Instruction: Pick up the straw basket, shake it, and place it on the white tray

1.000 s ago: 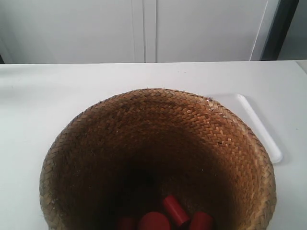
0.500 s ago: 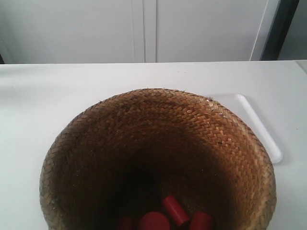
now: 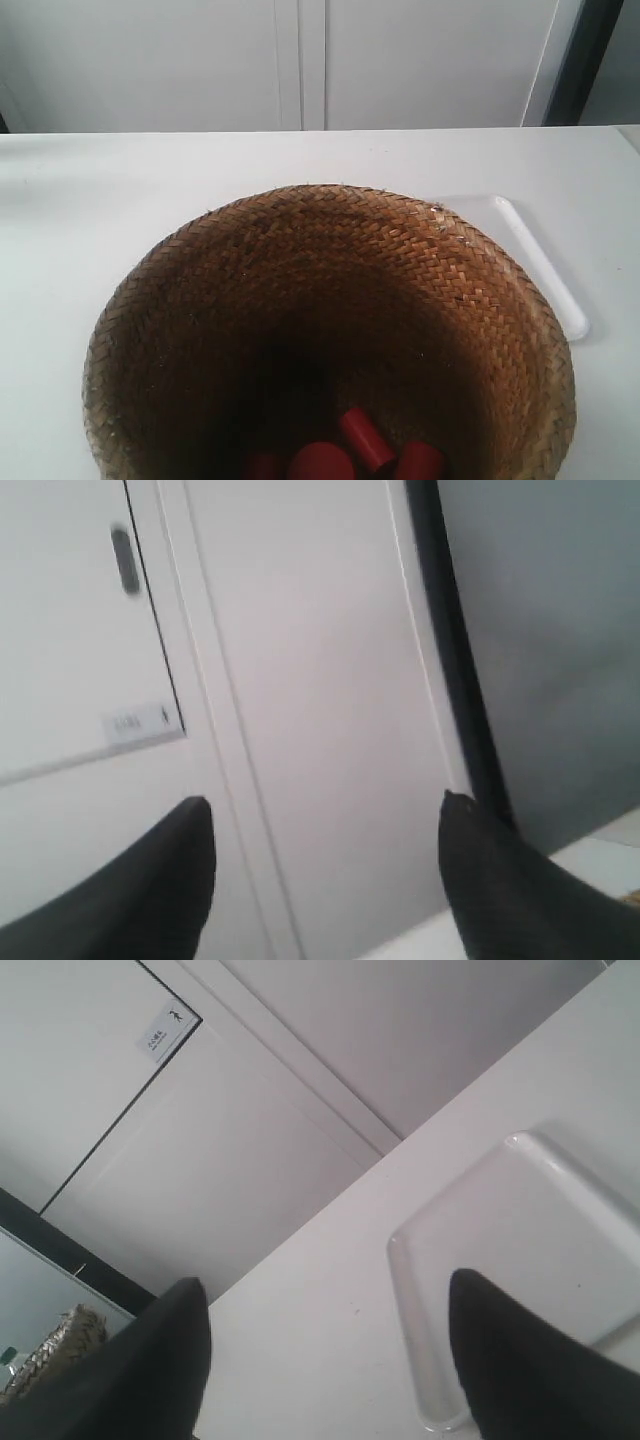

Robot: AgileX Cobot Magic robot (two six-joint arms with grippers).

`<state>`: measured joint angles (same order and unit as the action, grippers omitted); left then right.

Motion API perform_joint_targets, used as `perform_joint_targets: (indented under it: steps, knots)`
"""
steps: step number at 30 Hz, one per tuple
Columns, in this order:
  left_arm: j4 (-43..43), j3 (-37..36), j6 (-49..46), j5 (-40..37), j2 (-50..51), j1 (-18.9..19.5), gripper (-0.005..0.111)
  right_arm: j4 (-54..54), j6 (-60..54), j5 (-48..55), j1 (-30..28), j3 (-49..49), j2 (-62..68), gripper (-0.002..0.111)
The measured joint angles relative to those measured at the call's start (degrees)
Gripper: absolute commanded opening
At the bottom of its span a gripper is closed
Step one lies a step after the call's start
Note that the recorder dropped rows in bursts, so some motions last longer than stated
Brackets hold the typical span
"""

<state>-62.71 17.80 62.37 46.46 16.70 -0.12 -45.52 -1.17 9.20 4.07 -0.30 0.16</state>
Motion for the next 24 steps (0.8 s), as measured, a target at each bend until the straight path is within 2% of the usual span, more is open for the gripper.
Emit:
perform_joint_targets:
  steps: [2,5,7,10,12,14,17,21,22,24]
  knots:
    - [7.60,-0.43,-13.51,1.61,0.00,0.00,0.064,0.00,0.00,0.00,0.00,0.00,0.00,0.064]
    - [15.10,-0.79,-24.10,1.97,0.21,0.00,0.064,0.00,0.00,0.00,0.00,0.00,0.00,0.064]
    - [18.71,-0.79,-26.96,1.92,1.31,0.00,0.064,0.00,0.00,0.00,0.00,0.00,0.00,0.064]
    - [22.75,-0.47,-25.07,-1.20,4.16,0.00,0.064,0.00,0.00,0.00,0.00,0.00,0.00,0.064]
    - [23.74,1.04,-19.54,-6.66,6.89,0.00,0.064,0.00,0.00,0.00,0.00,0.00,0.00,0.064]
    - [20.93,3.65,-9.99,-15.28,10.27,0.00,0.064,0.00,0.00,0.00,0.00,0.00,0.00,0.064]
    - [6.06,6.80,9.71,-23.71,15.05,0.00,0.064,0.00,0.00,0.00,0.00,0.00,0.00,0.064]
    - [-18.72,10.69,40.24,-23.52,21.23,0.00,0.064,0.00,0.00,0.09,0.00,0.00,0.00,0.064]
    - [-24.32,11.96,45.17,-22.22,22.70,0.00,0.064,0.00,0.00,0.09,0.00,0.00,0.00,0.064]
    - [-30.70,14.52,47.67,-19.58,24.94,0.00,0.064,0.00,0.00,0.09,0.00,0.00,0.00,0.064]
